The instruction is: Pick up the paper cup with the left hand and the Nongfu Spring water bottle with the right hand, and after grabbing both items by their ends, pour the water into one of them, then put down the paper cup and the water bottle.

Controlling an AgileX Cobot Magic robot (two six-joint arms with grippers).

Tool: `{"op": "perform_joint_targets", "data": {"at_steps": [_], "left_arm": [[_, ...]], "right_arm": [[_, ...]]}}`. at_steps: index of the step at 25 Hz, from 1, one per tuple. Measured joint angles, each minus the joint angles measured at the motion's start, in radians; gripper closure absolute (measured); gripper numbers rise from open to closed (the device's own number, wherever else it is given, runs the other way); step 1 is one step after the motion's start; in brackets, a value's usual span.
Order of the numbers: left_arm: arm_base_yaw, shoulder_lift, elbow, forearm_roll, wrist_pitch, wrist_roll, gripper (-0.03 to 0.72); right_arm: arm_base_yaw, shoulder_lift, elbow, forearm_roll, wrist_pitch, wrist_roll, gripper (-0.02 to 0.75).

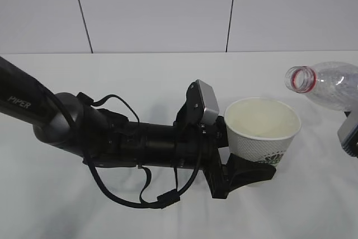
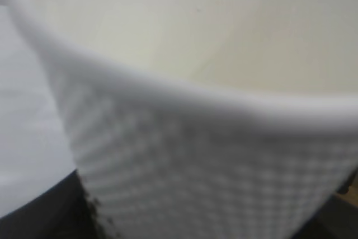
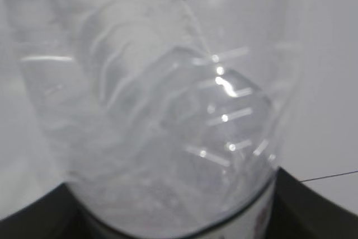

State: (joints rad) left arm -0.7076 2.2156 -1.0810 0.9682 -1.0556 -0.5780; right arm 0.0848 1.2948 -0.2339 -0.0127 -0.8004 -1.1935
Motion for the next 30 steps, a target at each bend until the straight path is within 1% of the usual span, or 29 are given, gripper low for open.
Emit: {"op": "perform_joint_targets", "data": {"at_steps": [30], "left_arm": [[0.000, 0.000, 0.000, 0.001, 0.000, 0.000, 0.138]], "right_arm": [[0.000, 0.000, 0.000, 0.013, -0.059, -0.151, 0.265]]}}
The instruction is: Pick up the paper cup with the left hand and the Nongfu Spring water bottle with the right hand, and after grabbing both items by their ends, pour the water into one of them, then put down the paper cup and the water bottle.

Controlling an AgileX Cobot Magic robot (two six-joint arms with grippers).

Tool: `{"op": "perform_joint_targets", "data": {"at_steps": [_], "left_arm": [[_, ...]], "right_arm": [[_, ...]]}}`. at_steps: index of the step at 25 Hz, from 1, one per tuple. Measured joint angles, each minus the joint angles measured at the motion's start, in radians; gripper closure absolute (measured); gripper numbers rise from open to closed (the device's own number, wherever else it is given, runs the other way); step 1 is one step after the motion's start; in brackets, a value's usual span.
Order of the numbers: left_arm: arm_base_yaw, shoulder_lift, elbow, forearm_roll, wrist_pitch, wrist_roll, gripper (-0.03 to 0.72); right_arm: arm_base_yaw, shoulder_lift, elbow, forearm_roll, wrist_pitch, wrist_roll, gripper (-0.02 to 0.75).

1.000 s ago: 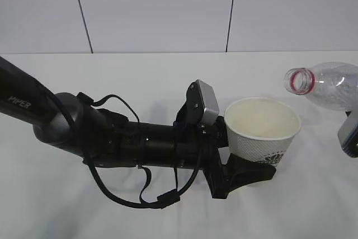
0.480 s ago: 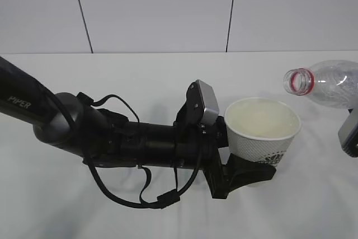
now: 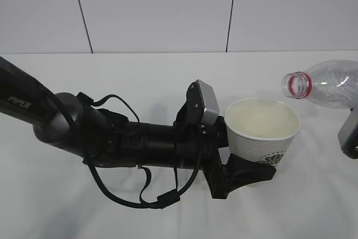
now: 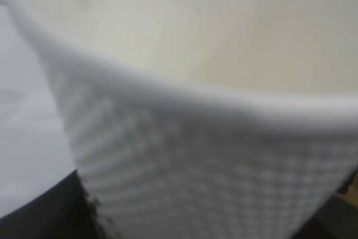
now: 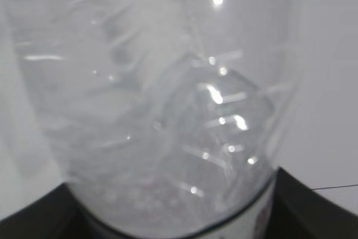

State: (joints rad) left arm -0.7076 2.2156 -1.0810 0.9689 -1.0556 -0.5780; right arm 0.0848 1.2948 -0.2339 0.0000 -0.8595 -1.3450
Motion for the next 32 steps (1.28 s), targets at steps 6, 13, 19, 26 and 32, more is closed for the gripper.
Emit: {"op": "perform_joint_targets", "data": {"at_steps": [6, 13, 19, 26, 32], "left_arm": [[0.000, 0.000, 0.000, 0.002, 0.000, 0.000, 0.138], [0.000, 0.000, 0.000, 0.002, 0.000, 0.000, 0.138], [0.000, 0.000, 0.000, 0.002, 0.000, 0.000, 0.138], [0.000, 0.000, 0.000, 0.002, 0.000, 0.000, 0.138], [0.000, 0.000, 0.000, 0.002, 0.000, 0.000, 0.138]], "right_arm": [[0.000, 0.000, 0.000, 0.000, 0.000, -0.015, 0.265], [0.000, 0.000, 0.000, 0.000, 0.000, -0.036, 0.265], [0.000, 0.000, 0.000, 0.000, 0.000, -0.057, 0.265], [0.000, 0.000, 0.000, 0.011, -0.019, -0.067, 0.265], [0.000, 0.000, 0.000, 0.018, -0.037, -0.070, 0.265]]}}
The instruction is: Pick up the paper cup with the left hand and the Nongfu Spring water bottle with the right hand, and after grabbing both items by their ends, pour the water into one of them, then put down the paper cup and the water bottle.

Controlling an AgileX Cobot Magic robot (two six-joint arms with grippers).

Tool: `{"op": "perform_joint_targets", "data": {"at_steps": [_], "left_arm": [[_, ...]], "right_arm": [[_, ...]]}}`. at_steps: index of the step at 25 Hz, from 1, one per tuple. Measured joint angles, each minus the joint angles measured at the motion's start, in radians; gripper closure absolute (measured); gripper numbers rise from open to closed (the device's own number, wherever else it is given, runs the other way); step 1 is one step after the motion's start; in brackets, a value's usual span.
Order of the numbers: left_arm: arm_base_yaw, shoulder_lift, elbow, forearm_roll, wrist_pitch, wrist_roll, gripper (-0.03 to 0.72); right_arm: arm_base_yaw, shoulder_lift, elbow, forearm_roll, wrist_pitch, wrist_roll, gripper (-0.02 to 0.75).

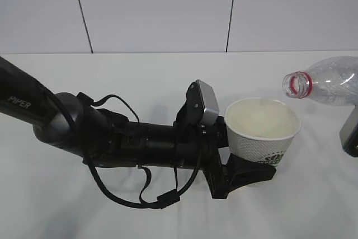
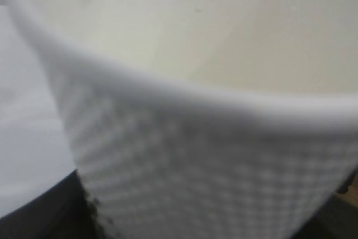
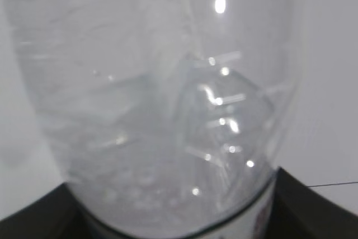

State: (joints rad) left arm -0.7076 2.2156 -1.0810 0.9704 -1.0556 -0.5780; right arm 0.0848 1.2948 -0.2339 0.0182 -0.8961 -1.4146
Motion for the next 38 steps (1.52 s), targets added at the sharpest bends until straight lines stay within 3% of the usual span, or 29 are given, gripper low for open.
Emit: {"op": "perform_joint_targets", "data": {"at_steps": [38], "left_arm": [[0.000, 0.000, 0.000, 0.000, 0.000, 0.000, 0.143]], "right_arm": [[0.000, 0.000, 0.000, 0.002, -0.001, -0.044, 0.265]]}}
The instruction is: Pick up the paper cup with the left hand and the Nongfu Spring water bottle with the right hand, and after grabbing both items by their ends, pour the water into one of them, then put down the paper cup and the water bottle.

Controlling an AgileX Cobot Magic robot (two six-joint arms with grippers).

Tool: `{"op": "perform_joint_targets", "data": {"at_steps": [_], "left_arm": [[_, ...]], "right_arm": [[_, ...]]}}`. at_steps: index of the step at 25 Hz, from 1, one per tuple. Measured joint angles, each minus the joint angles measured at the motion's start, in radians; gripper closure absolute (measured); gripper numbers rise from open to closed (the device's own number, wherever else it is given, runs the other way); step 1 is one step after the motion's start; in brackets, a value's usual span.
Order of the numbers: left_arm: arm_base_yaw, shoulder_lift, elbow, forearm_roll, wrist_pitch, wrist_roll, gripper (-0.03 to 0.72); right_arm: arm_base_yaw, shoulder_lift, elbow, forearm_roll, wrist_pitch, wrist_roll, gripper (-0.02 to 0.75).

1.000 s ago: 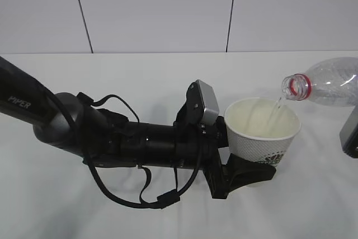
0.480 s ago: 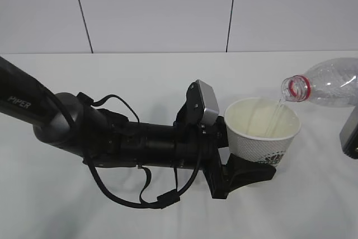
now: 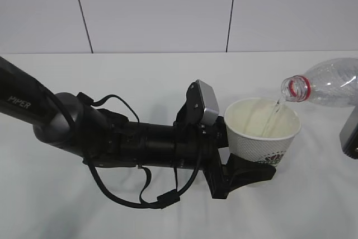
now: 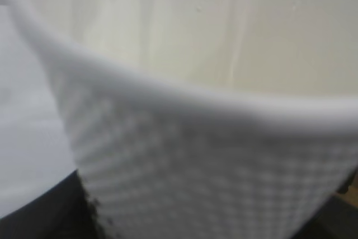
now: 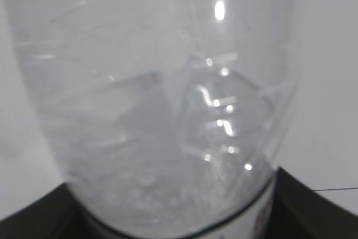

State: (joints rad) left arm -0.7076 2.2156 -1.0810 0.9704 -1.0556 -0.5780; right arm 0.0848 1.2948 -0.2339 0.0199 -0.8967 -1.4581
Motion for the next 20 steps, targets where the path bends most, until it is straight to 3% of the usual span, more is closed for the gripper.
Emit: {"op": "perform_joint_targets", "data": {"at_steps": [20], "left_arm": [[0.000, 0.000, 0.000, 0.000, 0.000, 0.000, 0.144]], "right_arm": [[0.000, 0.000, 0.000, 0.000, -0.002, -0.002, 0.265]]}}
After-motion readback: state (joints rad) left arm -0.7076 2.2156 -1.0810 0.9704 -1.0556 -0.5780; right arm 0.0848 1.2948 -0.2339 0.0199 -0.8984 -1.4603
